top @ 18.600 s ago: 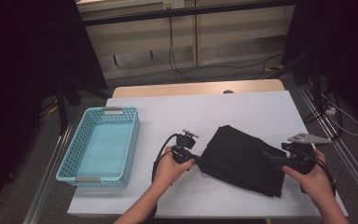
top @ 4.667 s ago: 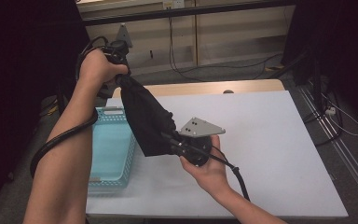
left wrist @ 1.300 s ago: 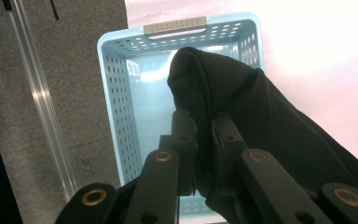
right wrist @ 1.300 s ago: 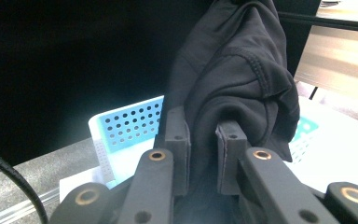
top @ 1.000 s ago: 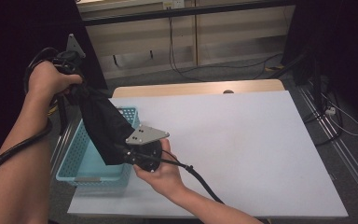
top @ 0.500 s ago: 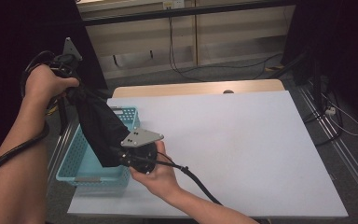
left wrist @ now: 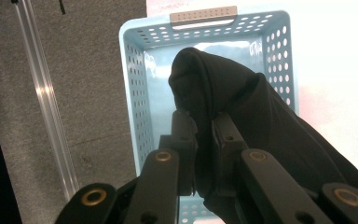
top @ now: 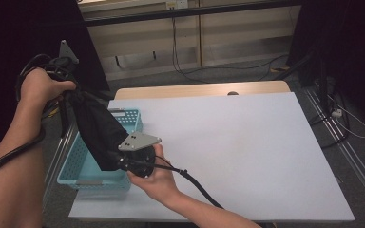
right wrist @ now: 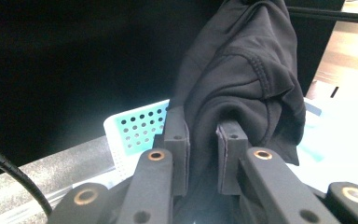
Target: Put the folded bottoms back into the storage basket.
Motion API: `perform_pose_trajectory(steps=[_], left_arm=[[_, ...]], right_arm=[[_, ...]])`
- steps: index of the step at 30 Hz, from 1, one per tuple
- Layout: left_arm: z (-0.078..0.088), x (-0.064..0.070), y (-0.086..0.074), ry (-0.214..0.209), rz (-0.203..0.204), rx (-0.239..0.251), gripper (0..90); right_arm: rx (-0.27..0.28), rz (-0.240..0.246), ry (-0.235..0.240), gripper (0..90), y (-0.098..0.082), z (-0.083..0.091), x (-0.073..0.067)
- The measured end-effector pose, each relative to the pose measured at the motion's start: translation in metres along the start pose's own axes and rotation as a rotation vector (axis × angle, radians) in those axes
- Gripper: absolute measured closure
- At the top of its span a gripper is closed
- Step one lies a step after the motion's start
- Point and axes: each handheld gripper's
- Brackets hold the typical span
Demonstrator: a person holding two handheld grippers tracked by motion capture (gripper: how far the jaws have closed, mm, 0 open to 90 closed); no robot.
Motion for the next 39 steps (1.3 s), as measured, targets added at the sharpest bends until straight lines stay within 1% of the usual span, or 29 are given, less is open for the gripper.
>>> perform_pose_trajectory(steps=[5,8,9,10,11,12,13,14,15,16,18,19,21,22,23,25,26,27,29,31,34,36,37,38,39], left_arm=[[-0.007,-0.004,0.0,-0.001,0.0,-0.002,82.5],[-0.01,-0.006,0.002,0.004,0.0,0.004,82.4],[-0.018,-0.007,0.002,0.033,-0.035,0.049,80.7],[-0.023,-0.007,0.002,0.063,-0.055,0.079,74.1],[-0.028,-0.007,0.001,0.101,-0.071,0.109,54.7],[-0.031,-0.007,0.001,0.13,-0.078,0.142,36.8],[-0.033,-0.006,0.0,0.143,-0.081,0.15,26.1],[-0.034,-0.005,-0.001,0.135,-0.087,0.143,25.0],[-0.036,-0.005,-0.002,0.127,-0.094,0.141,25.4],[-0.038,-0.004,-0.003,0.118,-0.088,0.142,24.4],[-0.041,-0.002,-0.005,0.111,-0.088,0.133,21.2],[-0.043,0.0,-0.005,0.103,-0.08,0.139,20.0],[-0.044,0.002,-0.006,0.093,-0.085,0.146,19.8],[-0.045,0.004,-0.007,0.092,-0.088,0.15,19.3],[-0.046,0.005,-0.007,0.089,-0.092,0.157,18.9],[-0.047,0.007,-0.009,0.08,-0.087,0.165,18.3],[-0.048,0.008,-0.009,0.078,-0.093,0.165,18.2],[-0.049,0.009,-0.01,0.082,-0.098,0.171,17.9],[-0.051,0.01,-0.011,0.072,-0.099,0.185,17.2],[-0.054,0.011,-0.013,0.063,-0.108,0.2,17.3],[-0.061,0.014,-0.017,0.051,-0.111,0.208,17.2],[-0.067,0.017,-0.019,0.042,-0.115,0.209,16.9],[-0.07,0.018,-0.02,0.033,-0.116,0.211,16.7],[-0.073,0.019,-0.02,0.035,-0.125,0.212,16.6],[-0.075,0.02,-0.021,0.029,-0.12,0.209,16.5]], right_arm=[[0.005,-0.004,0.009,77.9,-0.002,-0.008,-0.002],[0.006,-0.003,0.018,76.7,-0.004,-0.016,-0.002],[-0.009,0.012,0.025,71.3,-0.005,-0.022,-0.001],[-0.042,0.011,0.04,64.8,-0.006,-0.029,0.001],[-0.061,0.005,0.038,61.1,-0.009,-0.034,0.003],[-0.086,0.021,0.021,58.9,-0.011,-0.035,0.004],[-0.091,0.039,0.008,53.4,-0.012,-0.032,0.004],[-0.076,0.05,-0.004,49.2,-0.013,-0.028,0.005],[-0.064,0.042,-0.012,44.5,-0.012,-0.023,0.007],[-0.064,0.035,-0.023,41.3,-0.011,-0.017,0.009],[-0.064,0.045,-0.042,39.4,-0.01,-0.006,0.014],[-0.07,0.049,-0.051,37.6,-0.009,-0.001,0.017],[-0.073,0.046,-0.063,33.8,-0.009,0.008,0.022],[-0.072,0.037,-0.064,32.5,-0.009,0.013,0.024],[-0.068,0.033,-0.071,31.5,-0.009,0.017,0.027],[-0.078,0.031,-0.074,29.1,-0.011,0.024,0.031],[-0.081,0.024,-0.077,28.6,-0.012,0.027,0.033],[-0.086,0.018,-0.074,27.3,-0.014,0.03,0.034],[-0.088,0.003,-0.063,25.8,-0.017,0.035,0.038],[-0.099,0.006,-0.066,24.7,-0.019,0.039,0.042],[-0.098,-0.009,-0.062,23.4,-0.023,0.047,0.047],[-0.107,-0.015,-0.062,23.0,-0.026,0.051,0.05],[-0.11,-0.024,-0.062,22.8,-0.027,0.053,0.052],[-0.113,-0.036,-0.058,22.7,-0.029,0.055,0.054],[-0.115,-0.045,-0.059,22.7,-0.03,0.056,0.056]])
Point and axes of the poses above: each handheld gripper's, and its own axes: z roughly backward along the jaws, y roughly out of its top, x roughly to its right, and after that the axes turned 13 degrees about y, right-handed
